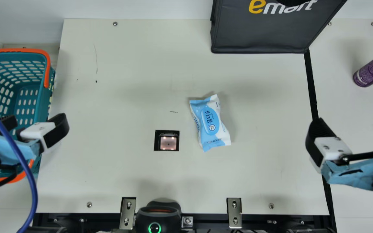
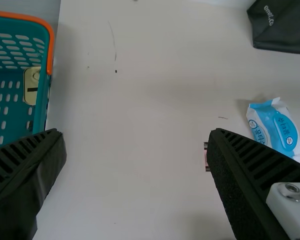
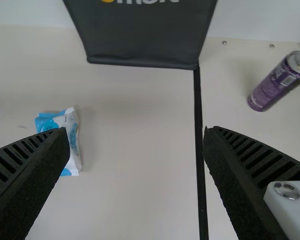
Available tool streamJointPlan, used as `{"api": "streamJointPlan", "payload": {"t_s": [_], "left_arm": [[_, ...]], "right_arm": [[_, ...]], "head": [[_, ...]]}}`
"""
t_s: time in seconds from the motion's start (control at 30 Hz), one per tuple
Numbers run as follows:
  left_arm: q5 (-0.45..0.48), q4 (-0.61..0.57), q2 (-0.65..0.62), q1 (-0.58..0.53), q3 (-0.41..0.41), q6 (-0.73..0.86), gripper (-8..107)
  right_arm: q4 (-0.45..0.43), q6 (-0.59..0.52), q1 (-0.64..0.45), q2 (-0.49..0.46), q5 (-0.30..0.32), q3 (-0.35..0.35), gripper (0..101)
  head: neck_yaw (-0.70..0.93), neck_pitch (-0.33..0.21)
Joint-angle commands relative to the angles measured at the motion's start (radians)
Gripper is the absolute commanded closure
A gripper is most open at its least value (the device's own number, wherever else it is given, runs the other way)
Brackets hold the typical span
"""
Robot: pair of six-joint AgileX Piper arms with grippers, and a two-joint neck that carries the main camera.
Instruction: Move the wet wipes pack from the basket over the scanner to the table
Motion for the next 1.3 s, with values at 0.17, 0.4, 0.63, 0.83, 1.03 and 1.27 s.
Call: {"api": "streamJointPlan", "payload": {"t_s": [0.17, 0.4, 0.63, 0.83, 1.03, 1.27], "left_arm": [[0.0, 0.0, 0.0, 0.0, 0.0, 0.0, 9], [0.0, 0.0, 0.0, 0.0, 0.0, 0.0, 9], [0.0, 0.0, 0.0, 0.0, 0.0, 0.0, 9], [0.0, 0.0, 0.0, 0.0, 0.0, 0.0, 9], [0.0, 0.0, 0.0, 0.0, 0.0, 0.0, 9], [0.0, 0.0, 0.0, 0.0, 0.0, 0.0, 9]], "right_arm": [[0.028, -0.064, 0.138, 0.082, -0.009, 0.006, 6], [0.076, -0.136, 0.274, 0.171, -0.004, 0.012, 6], [0.093, -0.112, 0.359, 0.27, -0.036, 0.02, 6], [0.042, 0.055, 0.446, 0.379, -0.095, 0.026, 6], [-0.033, 0.257, 0.534, 0.49, -0.15, 0.027, 6], [-0.11, 0.46, 0.604, 0.61, -0.174, 0.02, 6]], "head": [[0.002, -0.03], [0.002, -0.03], [0.002, -0.03], [0.002, -0.03], [0.002, -0.03], [0.002, -0.03]]}}
